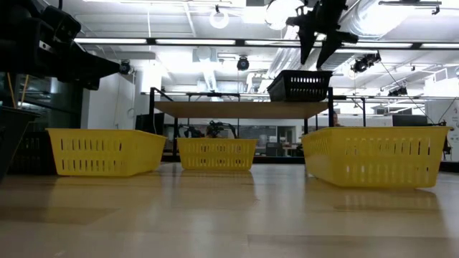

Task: Stack baskets on shelf by color
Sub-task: Stack the black bin on the black bin on the shelf

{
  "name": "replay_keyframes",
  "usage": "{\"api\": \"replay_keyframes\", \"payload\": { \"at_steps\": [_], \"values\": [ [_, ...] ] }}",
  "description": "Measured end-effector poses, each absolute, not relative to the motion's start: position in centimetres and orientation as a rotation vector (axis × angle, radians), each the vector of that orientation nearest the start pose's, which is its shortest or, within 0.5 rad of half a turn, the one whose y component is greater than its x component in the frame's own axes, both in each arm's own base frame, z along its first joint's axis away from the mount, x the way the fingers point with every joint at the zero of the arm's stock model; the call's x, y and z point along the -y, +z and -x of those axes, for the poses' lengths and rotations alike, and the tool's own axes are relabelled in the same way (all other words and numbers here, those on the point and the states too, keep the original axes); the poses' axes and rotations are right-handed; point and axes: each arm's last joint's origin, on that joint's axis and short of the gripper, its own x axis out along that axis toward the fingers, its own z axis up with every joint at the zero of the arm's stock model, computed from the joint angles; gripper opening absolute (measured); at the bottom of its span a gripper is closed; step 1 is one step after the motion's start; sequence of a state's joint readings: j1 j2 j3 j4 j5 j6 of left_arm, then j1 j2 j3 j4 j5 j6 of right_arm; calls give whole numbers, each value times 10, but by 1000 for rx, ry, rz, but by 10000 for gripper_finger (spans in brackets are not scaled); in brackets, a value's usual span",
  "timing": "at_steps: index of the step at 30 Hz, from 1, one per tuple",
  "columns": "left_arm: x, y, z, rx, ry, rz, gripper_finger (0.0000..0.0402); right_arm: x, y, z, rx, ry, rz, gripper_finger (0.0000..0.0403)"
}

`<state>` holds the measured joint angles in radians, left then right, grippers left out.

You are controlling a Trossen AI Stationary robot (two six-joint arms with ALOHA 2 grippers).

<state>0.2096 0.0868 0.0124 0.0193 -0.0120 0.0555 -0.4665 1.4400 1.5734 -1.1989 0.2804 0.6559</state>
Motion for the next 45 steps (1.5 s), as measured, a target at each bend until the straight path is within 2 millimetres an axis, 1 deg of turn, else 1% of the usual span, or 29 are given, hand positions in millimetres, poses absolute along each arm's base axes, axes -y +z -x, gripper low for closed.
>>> {"api": "replay_keyframes", "payload": {
  "at_steps": [3, 6, 9, 11, 13, 14, 15, 17, 19, 22, 26, 29, 35, 45],
  "values": [
    [-22, 163, -100, -61, 220, -50, 3, 108, 381, -237, -856, -902, -579, 198],
    [-22, 163, -100, -61, 220, -50, 3, 80, 384, -241, -899, -763, -507, 177],
    [-22, 163, -100, -61, 220, -50, 3, 49, 385, -247, -926, -635, -427, 134],
    [-22, 163, -100, -61, 220, -50, 3, 29, 383, -252, -947, -562, -348, 92],
    [-22, 163, -100, -61, 220, -50, 3, 13, 377, -256, -976, -486, -262, 40],
    [-22, 163, -100, -61, 220, -50, 3, 5, 373, -258, -995, -452, -212, 21],
    [-22, 163, -100, -61, 220, -50, 3, -1, 368, -259, -1018, -421, -161, 11],
    [-22, 163, -100, -61, 220, -50, 3, -11, 358, -260, -1059, -359, -70, 17],
    [-22, 163, -100, -61, 221, -50, 3, -16, 342, -260, -1110, -327, 30, 16],
    [-22, 163, -100, -61, 220, -50, 3, -17, 322, -263, -1139, -294, 133, 3],
    [-22, 163, -100, -61, 220, -50, 3, -9, 310, -270, -1090, -327, 193, 3],
    [-22, 163, -100, -61, 220, -50, 3, 0, 308, -275, -1046, -378, 221, 2],
    [-22, 163, -100, -61, 220, -50, 3, 16, 310, -279, -1005, -446, 204, 0],
    [-22, 163, -100, -61, 220, -50, 3, 29, 308, -281, -1016, -437, 160, 0]
  ]
}}
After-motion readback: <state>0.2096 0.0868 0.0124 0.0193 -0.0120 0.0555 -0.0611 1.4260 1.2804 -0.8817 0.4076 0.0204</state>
